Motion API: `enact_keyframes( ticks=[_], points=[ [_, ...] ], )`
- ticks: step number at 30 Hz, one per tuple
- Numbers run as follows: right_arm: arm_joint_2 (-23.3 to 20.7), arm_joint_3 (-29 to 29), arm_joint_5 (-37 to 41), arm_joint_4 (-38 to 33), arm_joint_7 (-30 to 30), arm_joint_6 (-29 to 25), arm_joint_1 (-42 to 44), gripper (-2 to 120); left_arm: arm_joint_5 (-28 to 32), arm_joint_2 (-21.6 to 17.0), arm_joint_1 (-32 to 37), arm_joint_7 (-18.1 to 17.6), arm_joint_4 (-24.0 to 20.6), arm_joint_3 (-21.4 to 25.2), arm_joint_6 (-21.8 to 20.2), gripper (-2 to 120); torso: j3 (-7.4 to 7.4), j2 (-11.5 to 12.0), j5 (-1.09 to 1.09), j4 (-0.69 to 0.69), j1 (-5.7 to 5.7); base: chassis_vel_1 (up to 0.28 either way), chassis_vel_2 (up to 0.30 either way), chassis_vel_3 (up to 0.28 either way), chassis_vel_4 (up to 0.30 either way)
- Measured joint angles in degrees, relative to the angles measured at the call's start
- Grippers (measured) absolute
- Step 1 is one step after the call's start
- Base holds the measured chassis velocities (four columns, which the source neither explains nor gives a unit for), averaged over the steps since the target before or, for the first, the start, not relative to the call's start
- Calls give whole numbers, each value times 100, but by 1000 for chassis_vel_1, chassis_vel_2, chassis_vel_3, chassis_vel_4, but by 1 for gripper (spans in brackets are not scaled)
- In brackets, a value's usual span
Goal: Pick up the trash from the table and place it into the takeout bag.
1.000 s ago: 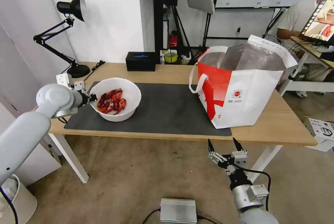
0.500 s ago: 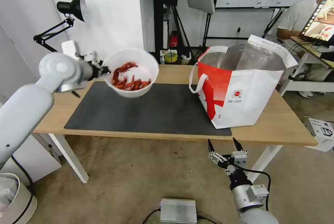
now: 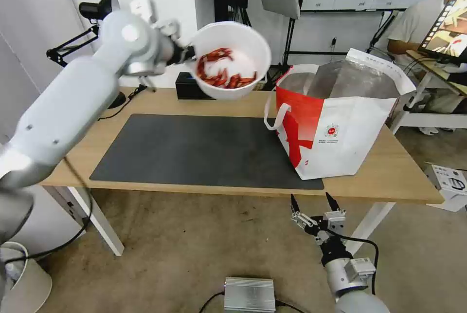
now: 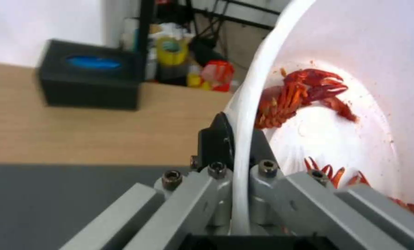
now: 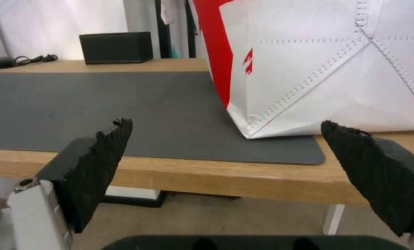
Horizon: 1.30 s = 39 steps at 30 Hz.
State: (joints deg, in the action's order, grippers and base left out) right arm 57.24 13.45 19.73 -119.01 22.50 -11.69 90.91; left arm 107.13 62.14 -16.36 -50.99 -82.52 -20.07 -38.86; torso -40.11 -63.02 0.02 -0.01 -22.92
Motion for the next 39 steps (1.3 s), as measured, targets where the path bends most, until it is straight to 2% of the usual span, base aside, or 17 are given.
enact_keyframes(
  ticks=[4,6,8,9,12,13,16,18,21,25,27,30,31,34,39],
  points=[
    [0,0,0,0,1,0,0,100,104,586,-480,-74,496,-181,98,0,0,0,0,2,0,0,0,0,0],
    [0,0,0,0,0,0,0,100,105,651,-518,-81,545,-193,102,0,0,0,-1,2,0,0,0,0,0],
    [0,0,0,0,1,0,0,100,94,1009,-673,-112,782,-242,122,0,0,0,-1,2,0,0,0,0,0],
    [0,0,0,0,1,0,0,100,94,1009,-673,-112,782,-242,122,0,0,0,-1,2,0,0,0,0,0],
    [0,0,0,0,1,0,0,100,-4,1480,-724,-174,1045,-299,147,0,1,0,1,0,0,0,0,0,0],
    [0,0,0,0,1,0,0,100,-4,1480,-724,-174,1045,-299,147,0,1,0,1,0,0,0,0,0,0],
    [0,0,0,0,0,0,0,100,-225,1881,-677,-194,1302,-347,175,0,0,0,-1,1,0,0,0,0,0],
    [0,0,0,0,0,0,0,100,-225,1881,-677,-194,1302,-347,175,0,0,0,-1,1,0,0,0,0,0],
    [0,0,0,0,1,0,0,100,-647,2463,-414,-201,1650,-403,398,0,0,0,-1,1,0,0,0,0,0],
    [0,0,0,0,1,0,0,100,-1013,2675,-189,-158,1757,-506,643,0,0,0,-1,1,0,0,0,0,0],
    [0,0,0,0,1,0,0,100,-1152,2704,-124,-52,1764,-547,735,0,0,0,-1,1,0,0,0,0,0],
    [0,0,0,0,1,0,0,100,-1595,2723,0,293,1775,-682,1021,0,0,-1,-1,2,0,0,0,0,0],
    [0,0,0,0,1,0,0,100,-1595,2723,0,293,1775,-682,1021,0,0,-1,-1,2,0,0,0,0,0],
    [0,0,0,0,1,0,0,100,-1938,2665,102,563,1732,-851,1281,0,0,-1,-2,2,1,0,0,0,0],
    [0,0,0,0,1,0,0,100,-2222,2462,203,778,1545,-1102,1472,0,0,-1,-2,1,1,0,0,0,0]
  ],
)
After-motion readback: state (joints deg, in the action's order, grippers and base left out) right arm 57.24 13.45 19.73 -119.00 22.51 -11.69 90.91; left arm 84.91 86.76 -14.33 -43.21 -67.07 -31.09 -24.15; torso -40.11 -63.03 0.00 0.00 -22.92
